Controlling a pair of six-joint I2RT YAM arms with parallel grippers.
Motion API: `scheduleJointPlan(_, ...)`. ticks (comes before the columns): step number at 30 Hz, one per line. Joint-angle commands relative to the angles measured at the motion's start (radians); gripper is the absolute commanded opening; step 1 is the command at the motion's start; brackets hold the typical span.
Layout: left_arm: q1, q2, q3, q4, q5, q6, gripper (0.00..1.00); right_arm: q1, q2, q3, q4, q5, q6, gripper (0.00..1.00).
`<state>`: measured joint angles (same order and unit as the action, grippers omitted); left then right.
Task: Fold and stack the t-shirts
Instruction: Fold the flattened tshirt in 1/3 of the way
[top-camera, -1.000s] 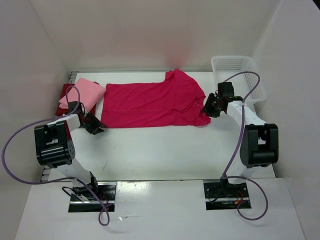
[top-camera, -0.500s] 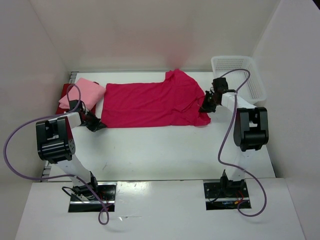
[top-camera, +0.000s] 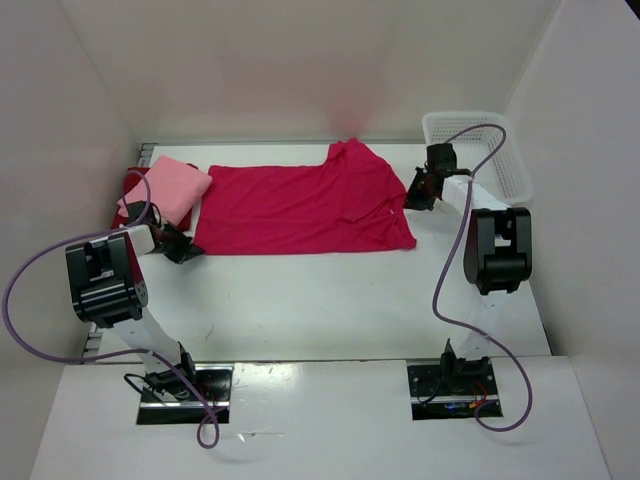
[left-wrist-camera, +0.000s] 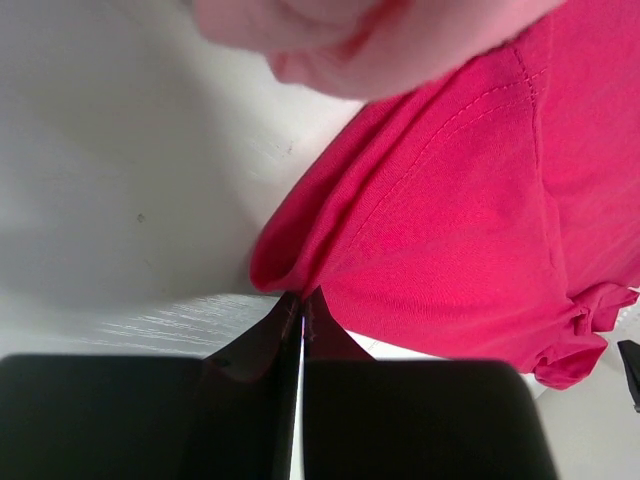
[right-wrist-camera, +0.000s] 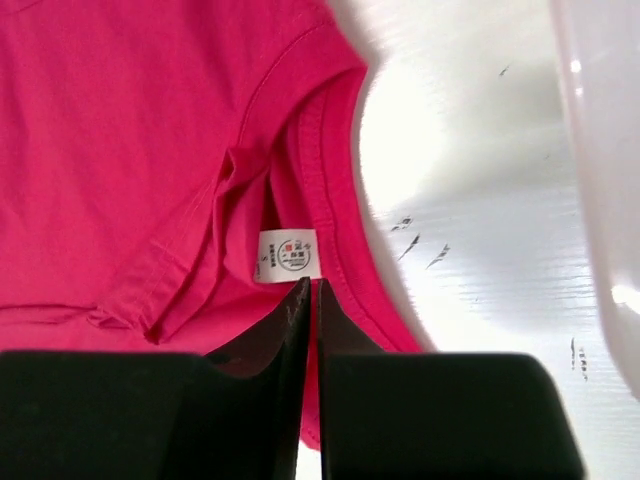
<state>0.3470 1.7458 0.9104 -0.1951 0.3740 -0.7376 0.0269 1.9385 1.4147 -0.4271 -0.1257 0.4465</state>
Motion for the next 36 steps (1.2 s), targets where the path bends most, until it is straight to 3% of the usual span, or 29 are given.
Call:
scheduleJointPlan(1, 0.009, 0.008, 0.027, 0.005, -0.015, 0.015, 0.00, -0.010, -0.009, 0.020, 0.042, 0.046, 0.011, 0.11)
scheduleJointPlan(5, 0.009, -0.012, 0.027, -0.006, -0.004, 0.024, 0.00, -0.010, -0.137, -0.077, 0.039, 0.040, 0.011, 0.35)
scheduleJointPlan(10, 0.009, -0.022, 0.027, -0.006, 0.005, 0.024, 0.00, -0.010, -0.233, -0.210, -0.039, -0.158, -0.087, 0.39)
scheduleJointPlan(14, 0.009, -0.022, 0.018, -0.006, 0.014, 0.024, 0.00, -0.010, -0.262, -0.279, -0.022, -0.175, -0.108, 0.52)
scheduleJointPlan(19, 0.009, -0.022, 0.008, -0.006, 0.023, 0.033, 0.00, -0.010, -0.193, -0.249, -0.015, -0.221, -0.118, 0.52)
scheduleJointPlan(21, 0.009, -0.022, 0.008, -0.006, 0.023, 0.033, 0.00, -0.010, -0.168, -0.238, -0.015, -0.221, -0.127, 0.39)
scheduleJointPlan(23, 0.009, -0.022, 0.008, -0.006, 0.023, 0.033, 0.00, -0.010, -0.158, -0.229, -0.015, -0.249, -0.127, 0.32)
scheduleJointPlan(24, 0.009, -0.031, 0.008, -0.006, 0.023, 0.033, 0.00, -0.010, -0.170, -0.241, -0.006, -0.238, -0.127, 0.20)
scheduleJointPlan(27, 0.009, -0.031, -0.001, -0.006, 0.023, 0.033, 0.00, -0.010, -0.170, -0.241, -0.015, -0.177, -0.108, 0.05)
scheduleJointPlan(29, 0.009, -0.031, -0.001, -0.006, 0.023, 0.033, 0.00, -0.010, -0.181, -0.241, -0.027, -0.125, -0.108, 0.00)
scheduleJointPlan(36, 0.009, -0.031, 0.008, -0.006, 0.014, 0.033, 0.00, -0.047, -0.202, -0.232, -0.090, 0.081, -0.086, 0.00)
